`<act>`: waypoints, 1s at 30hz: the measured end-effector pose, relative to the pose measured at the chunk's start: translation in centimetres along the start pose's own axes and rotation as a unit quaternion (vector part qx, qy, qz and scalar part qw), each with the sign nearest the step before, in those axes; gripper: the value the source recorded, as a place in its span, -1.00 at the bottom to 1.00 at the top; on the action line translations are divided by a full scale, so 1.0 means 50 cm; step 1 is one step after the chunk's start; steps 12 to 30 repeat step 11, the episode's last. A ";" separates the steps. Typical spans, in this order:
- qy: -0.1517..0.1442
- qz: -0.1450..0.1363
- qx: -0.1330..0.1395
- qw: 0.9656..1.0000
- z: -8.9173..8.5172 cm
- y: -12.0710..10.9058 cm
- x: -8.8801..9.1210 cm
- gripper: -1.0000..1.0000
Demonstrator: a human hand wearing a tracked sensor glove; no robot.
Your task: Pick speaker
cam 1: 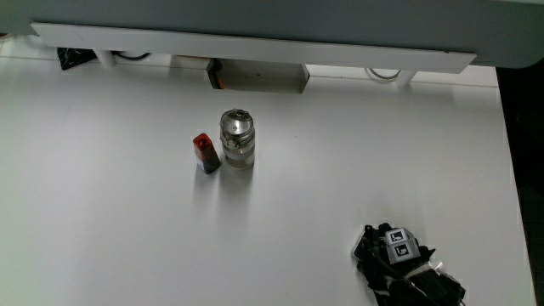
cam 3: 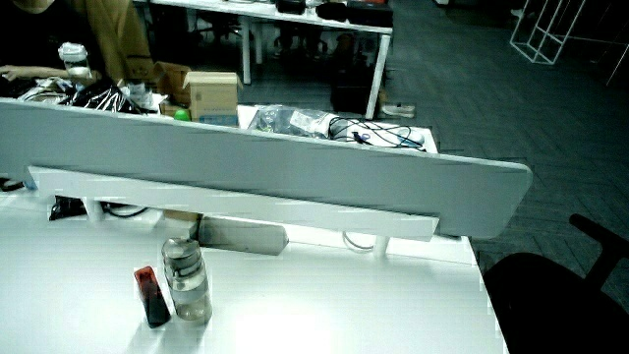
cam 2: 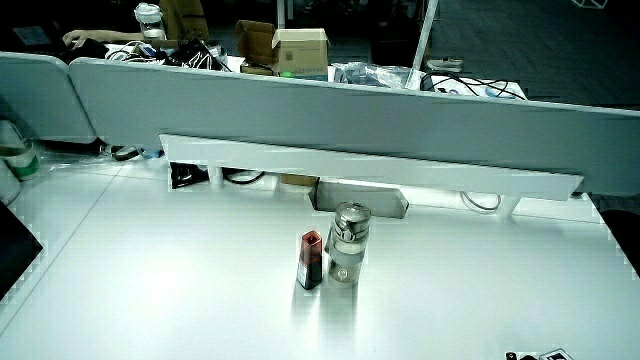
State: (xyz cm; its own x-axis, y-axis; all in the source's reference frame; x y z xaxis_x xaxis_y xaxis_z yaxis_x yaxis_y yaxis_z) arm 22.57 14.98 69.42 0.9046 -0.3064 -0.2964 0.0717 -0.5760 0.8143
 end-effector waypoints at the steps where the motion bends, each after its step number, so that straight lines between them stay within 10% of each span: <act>1: 0.010 -0.001 -0.001 1.000 -0.005 0.000 0.004 1.00; 9: 0.073 -0.004 0.127 0.989 0.105 -0.061 0.010 1.00; 30: 0.072 0.000 0.131 0.989 0.111 -0.047 -0.006 1.00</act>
